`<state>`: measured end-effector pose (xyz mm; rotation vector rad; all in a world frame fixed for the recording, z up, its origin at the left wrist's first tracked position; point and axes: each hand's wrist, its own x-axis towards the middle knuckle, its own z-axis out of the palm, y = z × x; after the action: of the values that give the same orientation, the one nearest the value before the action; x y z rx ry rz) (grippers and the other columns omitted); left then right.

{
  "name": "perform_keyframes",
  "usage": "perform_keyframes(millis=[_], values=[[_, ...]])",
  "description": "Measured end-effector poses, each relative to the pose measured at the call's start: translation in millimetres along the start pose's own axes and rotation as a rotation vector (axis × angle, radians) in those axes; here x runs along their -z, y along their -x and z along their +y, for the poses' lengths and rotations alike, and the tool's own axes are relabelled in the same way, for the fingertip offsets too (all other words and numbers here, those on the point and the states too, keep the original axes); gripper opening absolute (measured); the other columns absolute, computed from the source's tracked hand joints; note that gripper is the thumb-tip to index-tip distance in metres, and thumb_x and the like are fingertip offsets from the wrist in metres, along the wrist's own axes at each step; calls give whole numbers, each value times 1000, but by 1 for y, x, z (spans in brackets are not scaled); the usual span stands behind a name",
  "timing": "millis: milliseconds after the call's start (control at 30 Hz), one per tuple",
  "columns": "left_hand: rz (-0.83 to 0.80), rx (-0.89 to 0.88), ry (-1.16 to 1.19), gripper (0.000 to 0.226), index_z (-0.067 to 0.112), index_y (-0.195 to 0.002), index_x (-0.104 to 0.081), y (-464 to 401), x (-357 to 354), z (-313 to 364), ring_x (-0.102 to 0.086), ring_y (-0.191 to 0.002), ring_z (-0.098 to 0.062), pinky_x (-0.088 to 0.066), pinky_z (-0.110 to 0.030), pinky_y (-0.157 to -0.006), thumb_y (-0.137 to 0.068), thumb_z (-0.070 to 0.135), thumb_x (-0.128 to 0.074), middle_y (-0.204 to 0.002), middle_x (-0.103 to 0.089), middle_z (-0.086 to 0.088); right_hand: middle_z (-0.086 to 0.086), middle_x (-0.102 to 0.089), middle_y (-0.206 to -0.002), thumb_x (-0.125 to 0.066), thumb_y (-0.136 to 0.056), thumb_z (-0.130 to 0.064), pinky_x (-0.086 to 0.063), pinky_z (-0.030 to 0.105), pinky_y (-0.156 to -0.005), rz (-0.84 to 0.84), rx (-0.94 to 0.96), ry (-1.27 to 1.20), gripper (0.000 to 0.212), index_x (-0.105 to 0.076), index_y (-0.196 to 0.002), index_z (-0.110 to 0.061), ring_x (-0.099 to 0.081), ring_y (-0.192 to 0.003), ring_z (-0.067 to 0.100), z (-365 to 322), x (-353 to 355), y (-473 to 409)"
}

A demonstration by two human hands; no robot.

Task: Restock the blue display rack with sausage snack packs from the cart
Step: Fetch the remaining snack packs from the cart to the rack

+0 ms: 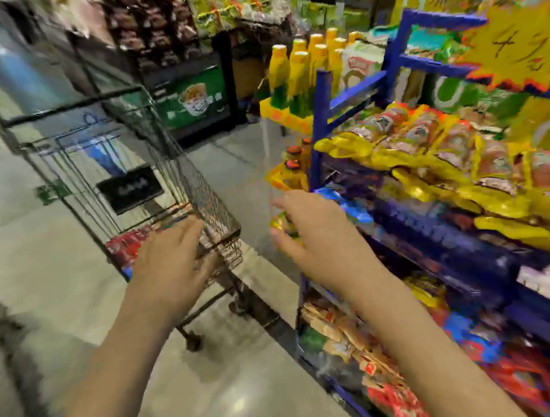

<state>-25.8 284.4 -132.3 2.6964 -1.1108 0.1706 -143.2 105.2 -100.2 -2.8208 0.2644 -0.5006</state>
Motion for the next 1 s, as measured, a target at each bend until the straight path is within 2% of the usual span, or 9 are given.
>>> perform_keyframes(millis=[133, 233, 300, 433, 567, 600, 733, 867, 1000], values=[[-147, 99, -12, 58, 5, -118, -63, 49, -33, -94, -67, -100, -30, -55, -39, -78, -81, 44, -43, -118, -66, -12, 6, -58, -113, -42, -88, -41, -44, 41, -87, -222, 17, -64, 39, -53, -114, -15, -55, -106, 31, -40, -102, -12], [-227, 171, -16, 53, 7, -118, -63, 77, -44, -159, -68, -95, -27, -55, -35, -76, -80, 41, -50, -113, -68, -9, 3, -51, -130, -50, -90, -34, -40, 38, -99, -350, 0, -111, 38, -49, -125, -19, -47, -121, 26, -74, -157, -24], [-256, 172, -33, 54, 9, -111, -64, 90, -54, -199, -71, -81, -25, -57, -33, -65, -76, 44, -43, -102, -71, -7, 4, -54, -127, -48, -93, -33, -39, 37, -98, -412, -35, -110, 35, -50, -123, -17, -48, -120, 25, -97, -185, -34], [-329, 197, 17, 54, 15, -114, -61, 89, -72, -263, -69, -79, -24, -58, -33, -61, -78, 48, -40, -102, -69, -2, 1, -53, -131, -46, -94, -37, -36, 34, -100, -506, -127, -127, 41, -47, -130, -19, -48, -122, 22, -129, -234, -57], [-385, 180, 35, 54, 12, -107, -69, 62, -85, -295, -70, -77, -20, -56, -27, -61, -76, 47, -41, -98, -72, -2, -2, -48, -138, -12, -78, -62, -28, 25, -104, -552, -145, -179, 79, -42, -138, -20, -43, -127, 19, -141, -263, -71], [-399, 177, 58, 53, 12, -108, -68, 52, -89, -301, -70, -79, -21, -56, -28, -63, -76, 47, -43, -99, -72, -2, -4, -47, -139, -12, -78, -63, -27, 24, -104, -561, -173, -190, 79, -41, -139, -22, -42, -129, 17, -139, -270, -76], [-404, 96, 89, 50, 18, -103, -66, 6, -108, -321, -69, -72, -12, -54, -19, -59, -73, 48, -40, -89, -71, 6, -6, -48, -138, -47, -93, -45, -35, 27, -102, -576, -308, -199, 46, -44, -135, -25, -46, -125, 15, -115, -305, -107], [-446, 27, 98, 49, 22, -97, -69, -47, -118, -338, -67, -68, -7, -50, -13, -55, -68, 48, -38, -82, -69, 11, -3, -55, -126, -49, -92, -39, -40, 30, -95, -611, -325, -173, 41, -48, -129, -23, -51, -115, 17, -96, -340, -159], [-379, 28, 118, 48, 21, -97, -69, -91, -130, -368, -67, -70, -8, -51, -13, -58, -68, 47, -40, -83, -69, 10, -1, -59, -113, -46, -89, -39, -43, 33, -90, -648, -305, -180, 36, -53, -120, -21, -55, -107, 21, -90, -370, -217]])
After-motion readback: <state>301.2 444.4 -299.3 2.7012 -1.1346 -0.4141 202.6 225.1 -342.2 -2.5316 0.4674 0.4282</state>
